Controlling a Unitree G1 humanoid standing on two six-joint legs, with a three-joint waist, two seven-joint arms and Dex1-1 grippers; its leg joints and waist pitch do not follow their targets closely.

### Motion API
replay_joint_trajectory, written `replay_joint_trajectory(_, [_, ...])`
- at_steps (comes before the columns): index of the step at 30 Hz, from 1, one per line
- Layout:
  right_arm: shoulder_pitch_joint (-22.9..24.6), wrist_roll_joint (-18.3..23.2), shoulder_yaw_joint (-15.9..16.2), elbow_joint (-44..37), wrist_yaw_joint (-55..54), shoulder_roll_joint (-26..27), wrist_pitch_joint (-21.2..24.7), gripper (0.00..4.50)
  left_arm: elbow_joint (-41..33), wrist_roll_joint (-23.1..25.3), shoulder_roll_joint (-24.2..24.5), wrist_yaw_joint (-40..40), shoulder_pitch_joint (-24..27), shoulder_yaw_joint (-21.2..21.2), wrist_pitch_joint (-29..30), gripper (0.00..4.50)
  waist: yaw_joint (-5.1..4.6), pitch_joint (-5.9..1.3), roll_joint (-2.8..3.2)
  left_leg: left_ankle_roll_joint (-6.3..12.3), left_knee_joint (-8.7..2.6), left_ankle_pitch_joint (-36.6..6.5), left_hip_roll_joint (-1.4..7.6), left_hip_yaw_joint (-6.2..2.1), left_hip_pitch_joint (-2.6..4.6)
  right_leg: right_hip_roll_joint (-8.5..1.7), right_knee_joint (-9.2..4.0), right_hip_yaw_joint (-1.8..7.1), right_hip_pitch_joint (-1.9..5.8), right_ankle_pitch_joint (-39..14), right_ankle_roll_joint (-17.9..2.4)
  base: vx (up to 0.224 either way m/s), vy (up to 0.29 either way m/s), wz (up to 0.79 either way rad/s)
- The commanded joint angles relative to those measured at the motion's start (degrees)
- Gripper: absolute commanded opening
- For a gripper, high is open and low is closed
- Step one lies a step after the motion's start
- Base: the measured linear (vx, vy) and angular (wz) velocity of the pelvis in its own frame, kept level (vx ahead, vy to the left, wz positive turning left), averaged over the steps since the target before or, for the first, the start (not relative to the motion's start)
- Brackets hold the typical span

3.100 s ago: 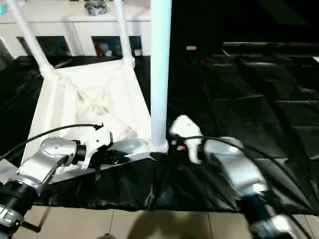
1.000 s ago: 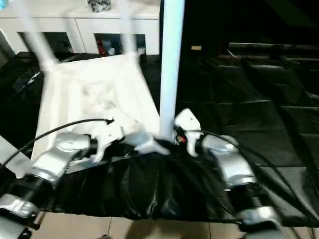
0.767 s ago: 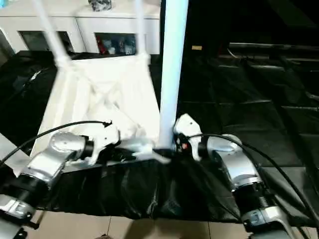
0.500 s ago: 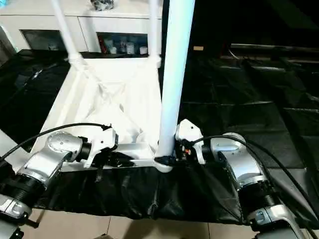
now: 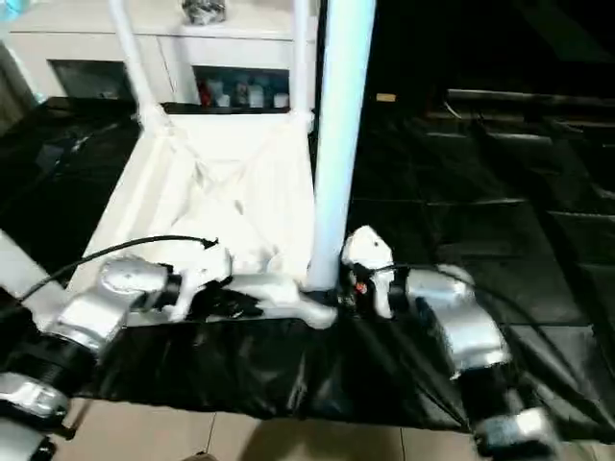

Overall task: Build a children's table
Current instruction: Rotate leg to tighten

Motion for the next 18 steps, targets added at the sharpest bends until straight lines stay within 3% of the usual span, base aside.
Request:
replay_joint_trajectory(1, [1.69,-1.67,3.81,2.74,-7.26,6.11,3.37,1.95,-1.39,-0.25,-5.05,11.72,-1.86,2.09,3.27,0.0,-0.6,-2.27,-1.14,0.2,-4.55,-13.2,1.9,-0.47,-0.09,-3.44,-5.24,2.19,1.88,-19.77,-9.64,0.0,0.0,0.0])
replay_joint_trajectory(5, [-0.08,-2.84,1.49,5.75,-18.49,12.18,5.32,1.94,-2.63,1.19,-9.33,17.43,-2.23,1.52,5.76,0.0,-1.49,-2.23,-0.92,-0.18,-4.59,-14.47,1.77,-0.53,-0.03,-3.37,-5.65,2.31,1.56,-21.81,-8.59,0.0,0.0,0.0])
replay_joint_trajectory(9, [-1.91,-3.86,0.95,7.3,-24.0,16.49,5.54,1.94,-3.26,1.75,-11.83,18.86,-2.34,0.92,6.42,0.0,-1.75,-2.52,-0.74,0.2,-4.51,-12.9,1.67,-0.55,-0.23,-3.22,-5.4,2.3,1.66,-17.3,-9.02,0.0,0.0,0.0])
replay_joint_trajectory(10, [-2.07,-4.06,1.28,6.99,-24.01,17.39,5.15,2.29,-3.45,2.06,-12.18,18.69,-2.32,0.64,6.48,0.0,-1.78,-2.56,-0.81,0.56,-4.42,-12.08,1.62,-0.46,-0.31,-3.16,-5.27,2.34,1.74,-15.11,-9.32,0.0,0.0,0.0])
replay_joint_trajectory(14, [-1.65,-2.59,1.26,5.2,-21.19,17.57,4.84,2.67,-4.1,2.49,-11.5,16.81,-1.84,-0.11,5.63,0.0,-1.73,-2.64,-0.71,1.63,-4.26,-10.65,1.55,-0.33,-0.45,-3.22,-5.12,2.33,2.0,-12.14,-10.04,0.0,0.0,0.0])
replay_joint_trajectory(18, [-0.7,-1.81,1.75,3.55,-16.29,14.76,3.74,3.1,-4.67,2.19,-9.8,14.3,-1.22,-0.42,4.39,0.0,-1.74,-2.56,-0.5,1.77,-4.39,-11.39,1.66,-0.4,-0.47,-3.26,-5.18,2.26,2.01,-13.08,-10.18,0.0,0.0,0.0])
